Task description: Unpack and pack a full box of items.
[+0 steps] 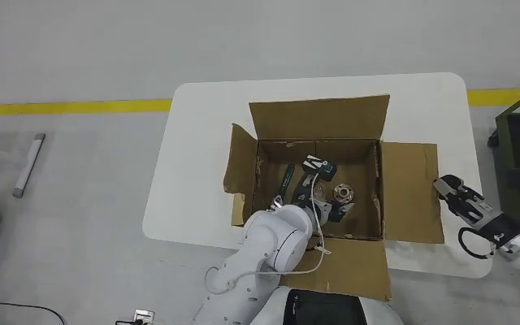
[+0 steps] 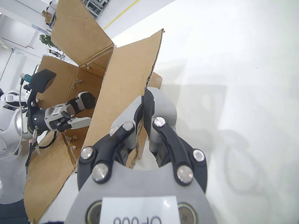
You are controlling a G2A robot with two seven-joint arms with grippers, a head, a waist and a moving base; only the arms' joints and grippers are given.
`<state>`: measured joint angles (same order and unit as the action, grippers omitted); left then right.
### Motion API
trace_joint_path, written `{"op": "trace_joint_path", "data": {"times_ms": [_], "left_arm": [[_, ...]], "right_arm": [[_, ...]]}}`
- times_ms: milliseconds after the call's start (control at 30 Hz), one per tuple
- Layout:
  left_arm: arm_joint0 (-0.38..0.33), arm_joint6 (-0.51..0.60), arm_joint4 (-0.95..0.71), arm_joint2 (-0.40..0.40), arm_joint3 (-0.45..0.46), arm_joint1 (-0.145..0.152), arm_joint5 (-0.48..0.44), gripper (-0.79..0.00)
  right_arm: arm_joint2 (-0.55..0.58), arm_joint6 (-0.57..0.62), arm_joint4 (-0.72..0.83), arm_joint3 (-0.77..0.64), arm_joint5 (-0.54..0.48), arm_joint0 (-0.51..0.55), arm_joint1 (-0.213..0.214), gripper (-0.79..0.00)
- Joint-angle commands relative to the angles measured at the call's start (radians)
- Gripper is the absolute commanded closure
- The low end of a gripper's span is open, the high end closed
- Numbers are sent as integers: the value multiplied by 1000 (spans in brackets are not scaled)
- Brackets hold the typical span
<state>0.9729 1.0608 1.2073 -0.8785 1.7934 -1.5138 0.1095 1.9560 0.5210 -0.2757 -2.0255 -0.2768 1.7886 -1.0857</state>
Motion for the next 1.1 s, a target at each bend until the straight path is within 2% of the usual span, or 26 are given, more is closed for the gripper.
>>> {"op": "trace_joint_path", "data": {"times_ms": [0, 267, 433, 600, 1033, 1067], "left_arm": [[0, 0, 0, 0, 1, 0, 0, -785], [0, 0, 0, 0, 1, 0, 0, -785], [0, 0, 0, 0, 1, 0, 0, -785], [6, -49, -10, 26, -31, -7, -2, -785], [-143, 66, 79, 125, -263, -61, 173, -785], [-149, 71, 86, 130, -277, -64, 177, -739]], "right_arm": [[1, 0, -1, 1, -1, 0, 0, 0], [6, -5, 6, 6, -5, 0, 0, 0], [14, -49, 18, 8, 22, -8, -2, 0], [21, -54, 19, 9, 24, -4, -3, 0], [16, -59, 10, 0, 25, 10, -6, 0], [16, -59, 10, 0, 25, 11, -6, 0]]}}
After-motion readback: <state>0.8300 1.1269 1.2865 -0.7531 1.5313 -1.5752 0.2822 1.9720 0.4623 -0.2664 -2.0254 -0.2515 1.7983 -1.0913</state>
